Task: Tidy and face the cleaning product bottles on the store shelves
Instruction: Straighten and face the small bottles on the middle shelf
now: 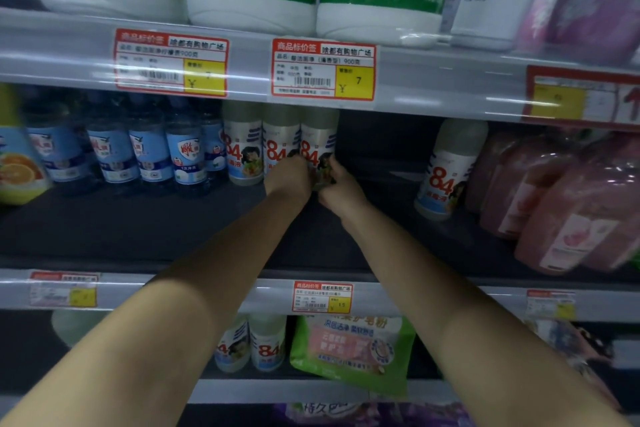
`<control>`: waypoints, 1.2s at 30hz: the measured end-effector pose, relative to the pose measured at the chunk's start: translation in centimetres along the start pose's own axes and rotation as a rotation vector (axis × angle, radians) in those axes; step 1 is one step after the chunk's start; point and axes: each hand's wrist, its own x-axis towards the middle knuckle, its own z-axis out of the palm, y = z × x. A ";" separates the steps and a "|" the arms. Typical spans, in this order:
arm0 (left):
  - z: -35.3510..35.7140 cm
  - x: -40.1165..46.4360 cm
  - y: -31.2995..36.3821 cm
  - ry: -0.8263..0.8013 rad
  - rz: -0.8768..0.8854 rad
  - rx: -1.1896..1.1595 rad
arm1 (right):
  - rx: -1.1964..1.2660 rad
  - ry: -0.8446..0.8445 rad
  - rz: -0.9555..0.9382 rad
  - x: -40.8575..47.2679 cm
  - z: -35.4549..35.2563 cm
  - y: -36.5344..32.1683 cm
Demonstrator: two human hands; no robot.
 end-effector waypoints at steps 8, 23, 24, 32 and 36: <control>-0.6 -1.0 2.7 -0.008 -0.005 0.144 | -0.246 0.086 -0.134 -1.2 -2.0 0.3; 2.0 -4.0 14.3 -0.298 0.300 -0.714 | -0.178 0.602 -0.155 -3.3 -14.5 3.8; 2.0 -4.0 14.6 -0.292 0.300 -0.695 | -0.179 0.578 -0.133 -3.4 -14.7 4.0; 1.9 -4.7 14.8 -0.153 0.268 -0.579 | -0.241 0.609 -0.194 -3.5 -13.8 4.3; 1.4 -4.4 12.1 -0.102 0.205 -0.608 | -0.187 0.519 -0.256 -3.8 -11.2 3.4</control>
